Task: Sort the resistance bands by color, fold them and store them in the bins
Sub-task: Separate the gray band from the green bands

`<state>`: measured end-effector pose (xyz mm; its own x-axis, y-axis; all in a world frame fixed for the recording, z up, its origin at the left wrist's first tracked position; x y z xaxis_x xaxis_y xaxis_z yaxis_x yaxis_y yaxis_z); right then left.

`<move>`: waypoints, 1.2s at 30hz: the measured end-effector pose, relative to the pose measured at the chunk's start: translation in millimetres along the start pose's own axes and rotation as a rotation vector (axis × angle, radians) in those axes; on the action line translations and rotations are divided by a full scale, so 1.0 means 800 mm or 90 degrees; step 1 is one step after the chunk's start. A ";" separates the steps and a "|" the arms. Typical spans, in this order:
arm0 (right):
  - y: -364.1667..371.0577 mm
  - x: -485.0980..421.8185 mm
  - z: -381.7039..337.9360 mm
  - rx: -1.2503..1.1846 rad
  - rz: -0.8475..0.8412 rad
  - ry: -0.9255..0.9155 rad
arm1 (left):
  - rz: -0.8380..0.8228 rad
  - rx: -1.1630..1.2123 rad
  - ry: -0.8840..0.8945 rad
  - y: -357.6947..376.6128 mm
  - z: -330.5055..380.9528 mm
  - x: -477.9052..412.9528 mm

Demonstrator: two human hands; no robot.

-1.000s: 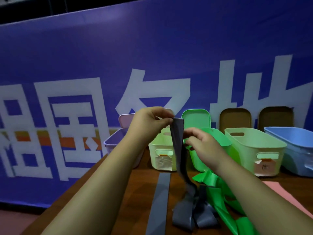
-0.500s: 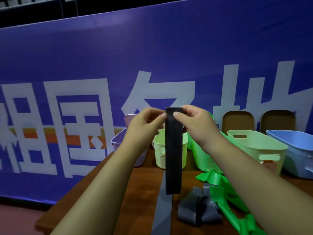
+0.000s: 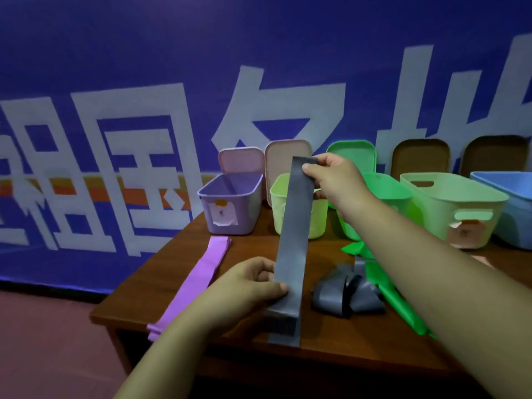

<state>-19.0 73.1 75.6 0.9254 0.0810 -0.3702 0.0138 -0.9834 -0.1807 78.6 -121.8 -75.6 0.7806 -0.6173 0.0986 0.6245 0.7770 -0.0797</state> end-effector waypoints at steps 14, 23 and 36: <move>0.027 -0.004 0.182 0.127 -0.107 0.244 | 0.045 -0.028 -0.167 0.014 -0.049 0.020; 0.037 -0.002 0.221 0.144 -0.114 0.314 | 0.060 0.001 -0.197 0.008 -0.061 0.019; 0.033 -0.007 0.251 0.175 -0.106 0.362 | 0.047 -0.102 -0.205 0.006 -0.058 0.018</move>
<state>-99.7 79.5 -110.2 0.9764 0.0565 0.2083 0.1466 -0.8820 -0.4478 94.0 -132.3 -120.3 0.7912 -0.4696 0.3918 0.5829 0.7730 -0.2504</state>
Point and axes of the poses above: each hand's wrist, its own x-axis away from the middle knuckle, its own y-axis out of the palm, z = x × y, the point moved 9 cm from there along -x, towards the middle knuckle, and after that the axes turned 14 degrees about -z, right-handed, at the moved point
